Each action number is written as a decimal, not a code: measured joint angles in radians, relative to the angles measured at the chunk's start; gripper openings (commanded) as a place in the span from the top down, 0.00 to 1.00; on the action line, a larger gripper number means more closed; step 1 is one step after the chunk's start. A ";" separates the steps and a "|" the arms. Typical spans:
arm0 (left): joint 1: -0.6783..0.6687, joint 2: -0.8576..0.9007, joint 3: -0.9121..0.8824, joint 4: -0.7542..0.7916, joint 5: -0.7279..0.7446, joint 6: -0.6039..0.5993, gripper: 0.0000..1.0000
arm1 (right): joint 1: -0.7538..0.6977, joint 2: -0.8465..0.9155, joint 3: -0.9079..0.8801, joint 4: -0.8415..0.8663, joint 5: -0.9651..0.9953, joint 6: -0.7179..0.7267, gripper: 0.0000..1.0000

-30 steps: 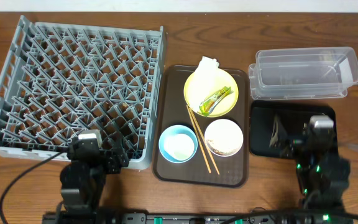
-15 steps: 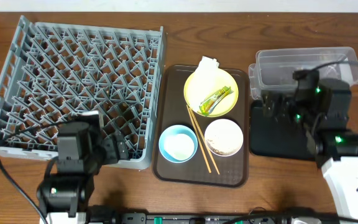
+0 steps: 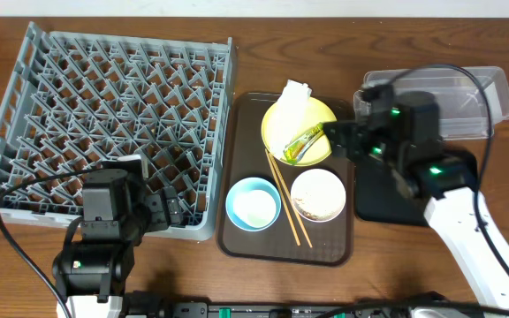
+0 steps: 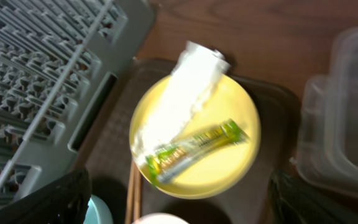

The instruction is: Sort waste into correct bins and load items into the dishwasher

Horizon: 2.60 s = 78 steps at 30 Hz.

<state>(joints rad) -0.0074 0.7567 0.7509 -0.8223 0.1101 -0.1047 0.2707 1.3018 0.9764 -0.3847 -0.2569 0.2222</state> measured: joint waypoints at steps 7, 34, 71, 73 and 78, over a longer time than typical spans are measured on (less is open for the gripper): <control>0.000 0.000 0.000 -0.001 0.000 0.000 0.07 | 0.135 0.174 0.132 -0.034 0.167 0.090 0.19; 0.000 0.000 0.000 -0.001 0.004 0.000 0.07 | 0.166 0.600 0.135 0.056 0.249 0.397 0.99; 0.000 0.000 0.000 0.011 0.011 0.000 0.07 | 0.123 0.318 0.151 0.300 0.245 0.185 0.30; 0.000 0.000 0.000 0.011 0.011 0.000 0.06 | 0.172 0.386 0.151 0.303 0.269 0.174 0.27; 0.000 0.000 0.000 0.011 0.011 0.000 0.07 | 0.248 0.542 0.150 0.341 0.309 0.167 0.27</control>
<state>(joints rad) -0.0074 0.7567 0.7513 -0.8108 0.1215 -0.1047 0.5186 1.8442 1.1267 -0.0437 0.0525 0.3897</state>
